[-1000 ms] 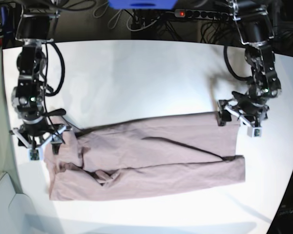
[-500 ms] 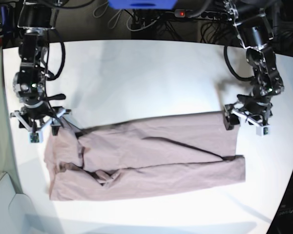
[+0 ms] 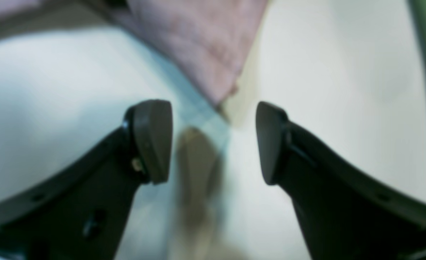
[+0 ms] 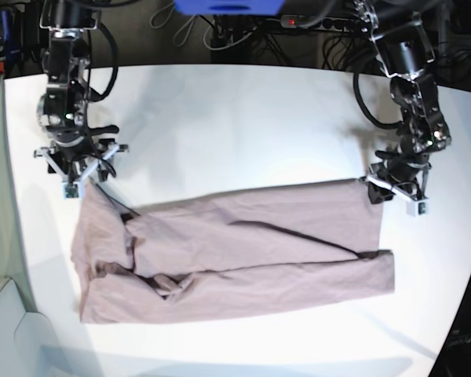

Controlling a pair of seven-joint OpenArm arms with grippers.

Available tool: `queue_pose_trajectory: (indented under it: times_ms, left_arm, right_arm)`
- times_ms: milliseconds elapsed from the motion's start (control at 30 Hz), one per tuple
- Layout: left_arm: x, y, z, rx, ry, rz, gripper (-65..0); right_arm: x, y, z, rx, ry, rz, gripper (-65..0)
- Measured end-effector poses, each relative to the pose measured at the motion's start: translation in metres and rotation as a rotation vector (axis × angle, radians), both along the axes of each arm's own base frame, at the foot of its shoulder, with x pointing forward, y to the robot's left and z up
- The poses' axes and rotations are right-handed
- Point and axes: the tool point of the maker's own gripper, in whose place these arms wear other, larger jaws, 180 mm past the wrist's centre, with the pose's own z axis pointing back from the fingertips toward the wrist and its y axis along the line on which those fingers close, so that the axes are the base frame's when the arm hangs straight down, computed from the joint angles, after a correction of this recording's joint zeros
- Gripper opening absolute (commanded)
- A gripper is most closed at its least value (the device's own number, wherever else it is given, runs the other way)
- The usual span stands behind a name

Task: Layout the t-shirt on the table in an organized manner, then fold the t-shirt properly
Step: 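Release the folded edge and raise both grippers off the shirt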

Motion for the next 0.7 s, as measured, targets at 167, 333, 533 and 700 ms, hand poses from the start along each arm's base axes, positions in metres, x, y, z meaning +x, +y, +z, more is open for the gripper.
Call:
queue_pose_trajectory:
  times_ms: [167, 333, 533, 700]
  left_arm:
    - [0.0, 0.0, 0.0, -0.001, -0.001, -0.002, -51.4]
    - [0.0, 0.0, 0.0, -0.001, -0.001, -0.002, -51.4]
    - [0.0, 0.0, 0.0, -0.001, -0.001, -0.003, -51.4]
    - [-0.001, 0.0, 0.002, 0.007, 0.008, -0.011, -51.4]
  right_arm:
    - [0.026, -0.002, 0.002, 0.019, -0.033, -0.01, -28.7]
    - [0.027, -0.002, -0.008, 0.032, -0.032, -0.013, -29.3]
    - [0.042, -0.002, -0.013, 0.055, -0.043, -0.023, -48.4]
    - [0.041, -0.005, -0.009, 0.039, -0.028, -0.026, -65.0]
